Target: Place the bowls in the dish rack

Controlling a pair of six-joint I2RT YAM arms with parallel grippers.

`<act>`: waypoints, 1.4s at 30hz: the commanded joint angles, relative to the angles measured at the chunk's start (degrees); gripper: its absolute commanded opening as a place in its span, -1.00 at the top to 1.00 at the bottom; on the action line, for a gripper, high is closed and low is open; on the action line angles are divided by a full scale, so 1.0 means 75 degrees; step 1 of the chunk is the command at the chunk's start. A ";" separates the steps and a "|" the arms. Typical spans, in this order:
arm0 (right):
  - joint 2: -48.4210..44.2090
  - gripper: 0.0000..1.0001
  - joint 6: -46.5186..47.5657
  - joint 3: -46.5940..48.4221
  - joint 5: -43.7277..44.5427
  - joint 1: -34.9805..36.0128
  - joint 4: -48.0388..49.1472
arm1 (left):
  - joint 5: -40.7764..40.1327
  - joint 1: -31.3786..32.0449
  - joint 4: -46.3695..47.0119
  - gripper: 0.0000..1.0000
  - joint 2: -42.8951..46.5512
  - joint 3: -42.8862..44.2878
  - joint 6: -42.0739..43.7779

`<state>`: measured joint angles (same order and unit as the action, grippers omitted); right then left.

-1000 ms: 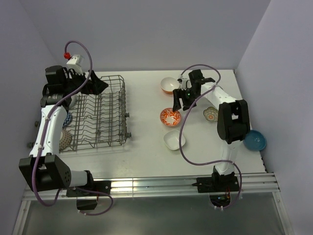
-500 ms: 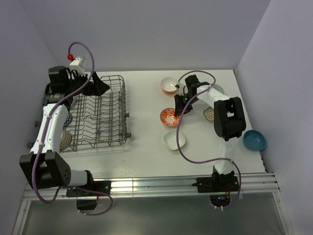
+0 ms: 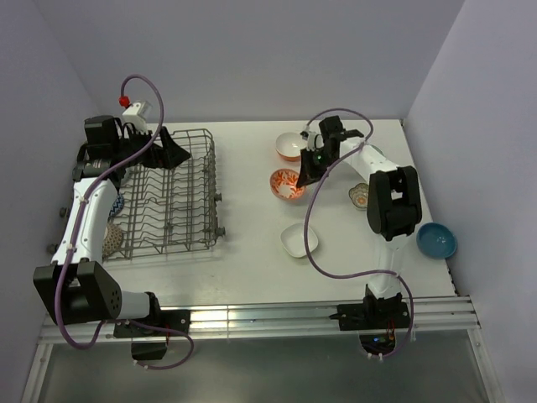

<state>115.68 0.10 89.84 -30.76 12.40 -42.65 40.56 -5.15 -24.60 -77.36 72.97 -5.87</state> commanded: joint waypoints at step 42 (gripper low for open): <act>-0.1819 1.00 -1.1861 -0.2124 -0.4840 0.1604 1.3891 | 0.0839 0.2069 1.1988 -0.99 0.1104 -0.4843 -1.1019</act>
<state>105.19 -85.91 72.84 -66.96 22.65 55.02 48.90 9.45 60.29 -70.32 36.45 -86.06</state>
